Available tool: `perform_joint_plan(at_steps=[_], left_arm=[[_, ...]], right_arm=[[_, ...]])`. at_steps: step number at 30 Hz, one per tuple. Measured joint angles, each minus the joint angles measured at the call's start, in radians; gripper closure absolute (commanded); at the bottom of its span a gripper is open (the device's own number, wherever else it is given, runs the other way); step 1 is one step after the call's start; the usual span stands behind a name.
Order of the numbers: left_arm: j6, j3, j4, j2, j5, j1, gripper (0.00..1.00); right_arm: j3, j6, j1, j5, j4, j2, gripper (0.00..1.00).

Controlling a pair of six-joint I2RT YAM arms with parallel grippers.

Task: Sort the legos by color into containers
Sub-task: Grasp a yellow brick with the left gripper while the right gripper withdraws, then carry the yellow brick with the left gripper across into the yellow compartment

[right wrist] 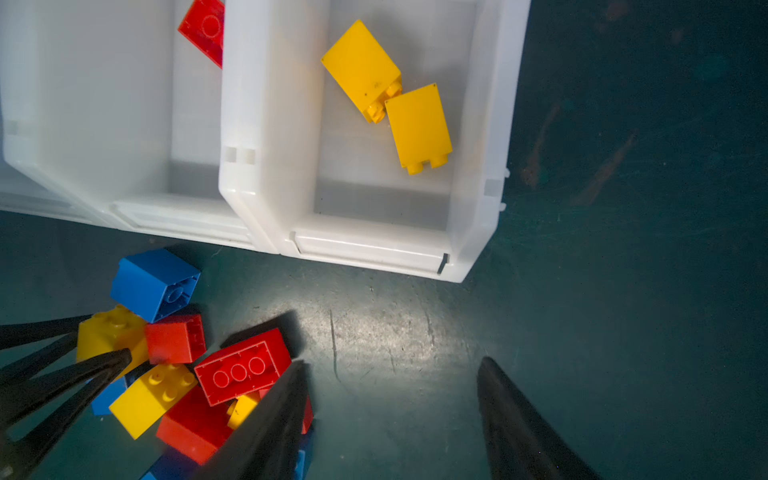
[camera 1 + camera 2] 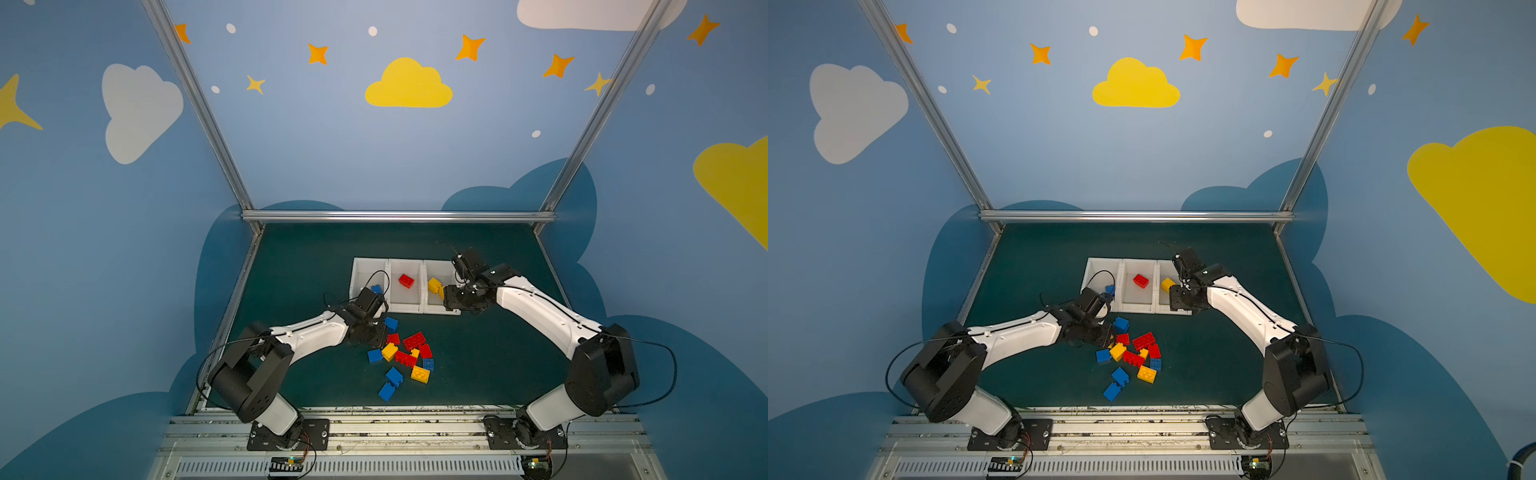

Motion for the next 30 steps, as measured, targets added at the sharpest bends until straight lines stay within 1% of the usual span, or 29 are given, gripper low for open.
perform_joint_plan(at_steps=[3, 6, 10, 16, 19, 24, 27, 30], left_arm=[[0.006, 0.001, 0.006, 0.008, -0.006, -0.001, 0.66], [0.015, 0.006, 0.006, 0.01, -0.009, -0.001, 0.7], [0.018, 0.011, 0.0, 0.01, -0.01, -0.002, 0.71], [0.026, 0.031, -0.039, -0.017, -0.01, -0.002, 0.7], [0.046, 0.106, -0.068, -0.021, -0.009, -0.002, 0.71], [0.068, 0.279, -0.055, 0.008, 0.013, -0.004, 0.71], [0.08, 0.388, -0.045, 0.077, 0.034, -0.01, 0.7], [0.093, 0.504, -0.042, 0.179, 0.065, -0.017, 0.7]], right_arm=[[0.0, 0.006, 0.0, 0.0, 0.0, 0.0, 0.38], [-0.001, 0.008, 0.0, 0.0, 0.0, -0.005, 0.4], [-0.002, 0.008, 0.0, 0.002, -0.001, -0.019, 0.41], [-0.002, 0.006, 0.0, 0.008, -0.002, -0.055, 0.42], [-0.002, 0.0, -0.004, 0.01, -0.002, -0.081, 0.42], [-0.002, -0.02, -0.026, 0.013, -0.004, -0.116, 0.43], [-0.013, -0.041, -0.043, 0.016, -0.002, -0.146, 0.43], [-0.044, -0.064, -0.064, 0.027, 0.0, -0.194, 0.43]])
